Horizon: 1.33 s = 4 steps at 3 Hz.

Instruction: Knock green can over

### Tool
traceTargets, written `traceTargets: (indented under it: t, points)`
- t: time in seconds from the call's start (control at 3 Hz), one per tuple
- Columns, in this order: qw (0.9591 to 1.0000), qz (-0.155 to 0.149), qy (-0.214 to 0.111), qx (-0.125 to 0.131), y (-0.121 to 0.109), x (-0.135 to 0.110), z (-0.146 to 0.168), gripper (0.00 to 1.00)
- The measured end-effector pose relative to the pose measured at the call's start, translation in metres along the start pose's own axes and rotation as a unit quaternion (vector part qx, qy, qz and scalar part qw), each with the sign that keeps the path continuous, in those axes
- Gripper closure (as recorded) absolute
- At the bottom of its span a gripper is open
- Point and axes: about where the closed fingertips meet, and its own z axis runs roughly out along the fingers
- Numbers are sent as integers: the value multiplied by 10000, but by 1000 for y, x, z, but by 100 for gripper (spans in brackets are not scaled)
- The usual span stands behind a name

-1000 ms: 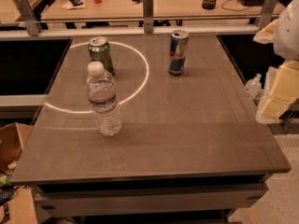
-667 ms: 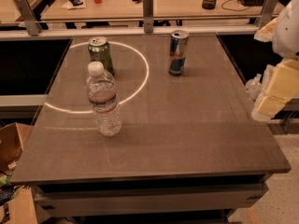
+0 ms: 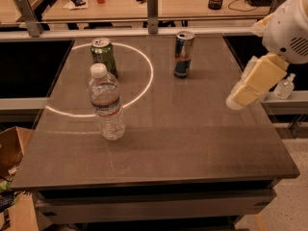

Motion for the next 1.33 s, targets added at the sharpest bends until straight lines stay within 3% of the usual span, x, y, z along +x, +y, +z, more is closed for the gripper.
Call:
traceTargets:
  t: [0.33,0.67,1.0,1.33]
  points:
    - [9974,210,-687,99,-5,-27,9,0]
    - [9927,384,-1141,65,-10,-58,31,0]
    - [9894,464,-1376,11,-17,-84,59,0]
    - [9822,294,-1841,-208,-26,-135,100,0]
